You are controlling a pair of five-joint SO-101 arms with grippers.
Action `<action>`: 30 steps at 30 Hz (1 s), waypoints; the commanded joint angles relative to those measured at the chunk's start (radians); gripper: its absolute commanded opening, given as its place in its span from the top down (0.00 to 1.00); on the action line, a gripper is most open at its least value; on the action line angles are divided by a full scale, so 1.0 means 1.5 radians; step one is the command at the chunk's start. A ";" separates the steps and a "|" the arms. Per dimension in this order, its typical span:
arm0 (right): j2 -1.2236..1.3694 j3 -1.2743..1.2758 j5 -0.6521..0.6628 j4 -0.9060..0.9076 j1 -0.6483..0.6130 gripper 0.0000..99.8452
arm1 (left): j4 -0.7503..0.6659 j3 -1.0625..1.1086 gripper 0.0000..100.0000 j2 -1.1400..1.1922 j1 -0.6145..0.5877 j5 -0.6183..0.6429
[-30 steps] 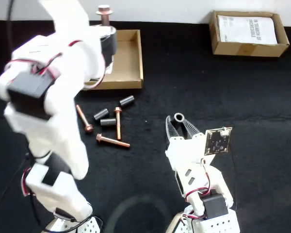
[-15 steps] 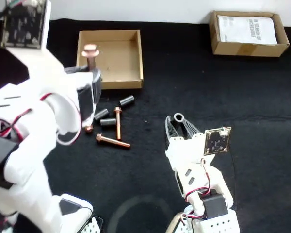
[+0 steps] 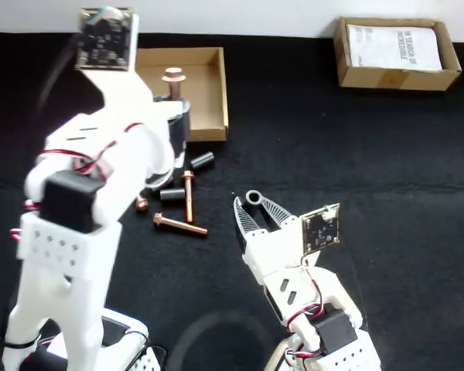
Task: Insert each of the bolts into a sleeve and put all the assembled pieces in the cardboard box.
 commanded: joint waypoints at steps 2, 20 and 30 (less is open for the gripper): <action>-0.006 -0.003 0.007 -0.015 -0.007 0.99 | -0.175 0.128 0.99 -0.051 0.057 0.001; -0.006 0.033 0.007 -0.015 0.047 0.99 | -0.283 0.339 0.99 -0.200 0.190 0.001; -0.006 0.040 0.007 -0.015 0.046 0.99 | -0.423 0.437 0.99 -0.205 0.267 -0.069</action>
